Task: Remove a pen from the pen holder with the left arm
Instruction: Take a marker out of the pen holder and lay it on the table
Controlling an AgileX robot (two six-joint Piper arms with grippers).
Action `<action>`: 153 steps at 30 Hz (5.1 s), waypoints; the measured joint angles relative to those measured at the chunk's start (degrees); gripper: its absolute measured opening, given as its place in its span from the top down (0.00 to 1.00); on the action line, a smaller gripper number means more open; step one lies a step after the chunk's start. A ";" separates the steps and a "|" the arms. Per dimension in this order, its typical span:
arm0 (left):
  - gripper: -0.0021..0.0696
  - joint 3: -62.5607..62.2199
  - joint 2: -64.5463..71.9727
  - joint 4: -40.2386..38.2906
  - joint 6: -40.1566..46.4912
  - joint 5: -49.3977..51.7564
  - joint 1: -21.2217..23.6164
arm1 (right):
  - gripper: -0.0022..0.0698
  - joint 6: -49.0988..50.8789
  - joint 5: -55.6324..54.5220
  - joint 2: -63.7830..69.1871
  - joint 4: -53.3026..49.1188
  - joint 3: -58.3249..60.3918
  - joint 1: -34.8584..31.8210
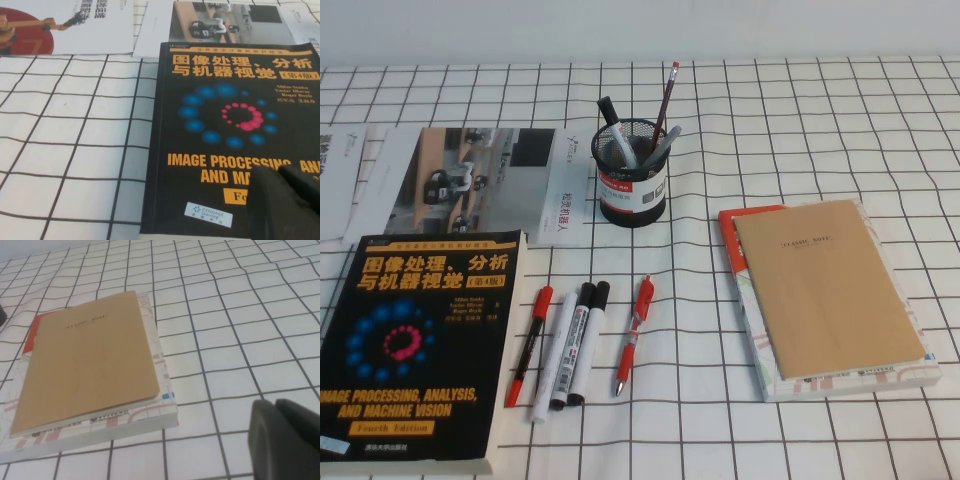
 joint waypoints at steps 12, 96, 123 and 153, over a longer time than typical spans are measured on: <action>0.97 0.00 0.00 0.65 0.00 0.00 0.00 | 0.99 0.00 0.00 0.00 0.00 0.00 0.00; 0.46 -34.75 68.91 -13.28 12.43 -48.41 -33.65 | 0.99 0.00 0.00 0.00 0.00 0.00 0.00; 0.31 -66.01 111.44 -1.73 -17.90 -57.68 -31.24 | 0.99 0.00 0.00 0.00 0.00 0.00 0.00; 0.55 -77.84 123.43 5.62 -28.12 -57.94 -28.67 | 0.99 0.00 0.00 0.00 0.00 0.00 0.00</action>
